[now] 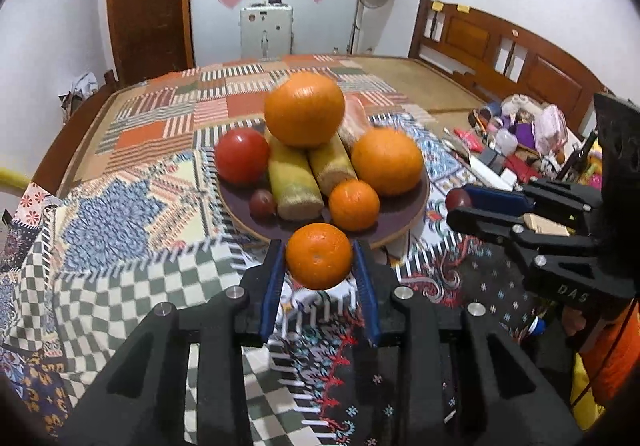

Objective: Organize fruits
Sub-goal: 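Place a mandarin on the plate with the left tool while the right places the red fruit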

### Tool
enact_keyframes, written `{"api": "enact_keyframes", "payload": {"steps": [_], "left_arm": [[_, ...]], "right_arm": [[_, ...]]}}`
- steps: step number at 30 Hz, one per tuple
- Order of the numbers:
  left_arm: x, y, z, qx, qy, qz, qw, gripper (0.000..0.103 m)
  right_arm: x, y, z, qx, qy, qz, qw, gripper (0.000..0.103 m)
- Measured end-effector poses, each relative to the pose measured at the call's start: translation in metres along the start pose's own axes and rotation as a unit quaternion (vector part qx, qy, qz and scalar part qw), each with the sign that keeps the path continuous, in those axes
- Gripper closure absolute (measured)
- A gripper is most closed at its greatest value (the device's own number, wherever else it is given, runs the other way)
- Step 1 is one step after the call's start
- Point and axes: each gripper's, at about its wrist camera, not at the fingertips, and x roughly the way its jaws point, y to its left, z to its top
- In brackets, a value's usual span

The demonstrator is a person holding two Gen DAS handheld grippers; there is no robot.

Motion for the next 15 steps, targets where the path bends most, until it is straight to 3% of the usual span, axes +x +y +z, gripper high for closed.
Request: {"api": "enact_keyframes", "payload": {"steps": [15], "left_arm": [[0.023,0.005,0.008,-0.017,0.007,-0.002,0.9998,0.069]], "right_arm": [[0.029,0.005,0.008,-0.026,0.030,0.000,0.999,0.078]]}}
